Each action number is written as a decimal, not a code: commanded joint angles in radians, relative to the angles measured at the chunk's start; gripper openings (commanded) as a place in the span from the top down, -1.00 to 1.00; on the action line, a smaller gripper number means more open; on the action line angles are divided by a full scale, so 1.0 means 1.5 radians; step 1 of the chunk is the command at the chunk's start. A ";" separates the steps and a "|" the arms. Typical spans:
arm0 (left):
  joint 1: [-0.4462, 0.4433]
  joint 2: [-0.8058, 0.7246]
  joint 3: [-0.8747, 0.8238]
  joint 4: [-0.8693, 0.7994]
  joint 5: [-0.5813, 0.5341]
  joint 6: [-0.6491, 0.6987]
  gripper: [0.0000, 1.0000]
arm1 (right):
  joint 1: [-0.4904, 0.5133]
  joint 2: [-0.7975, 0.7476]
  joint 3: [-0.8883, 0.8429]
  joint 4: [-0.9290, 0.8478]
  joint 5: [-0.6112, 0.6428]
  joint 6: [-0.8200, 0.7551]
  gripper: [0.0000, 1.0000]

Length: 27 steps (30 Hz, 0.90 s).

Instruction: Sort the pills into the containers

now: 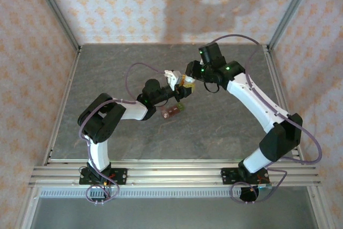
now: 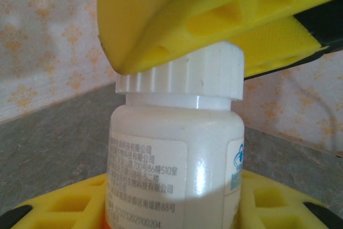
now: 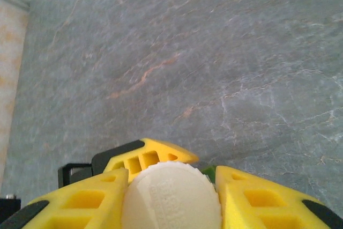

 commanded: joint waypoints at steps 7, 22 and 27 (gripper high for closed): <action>-0.001 -0.020 0.024 0.064 -0.003 -0.004 1.00 | 0.005 -0.023 0.053 -0.011 0.068 0.046 -0.31; -0.001 -0.024 0.023 0.069 0.003 -0.003 1.00 | -0.051 -0.057 0.056 -0.016 -0.094 -0.233 -0.70; -0.001 -0.030 0.019 0.069 0.002 -0.003 1.00 | -0.078 -0.030 0.041 -0.024 -0.134 -0.274 -0.62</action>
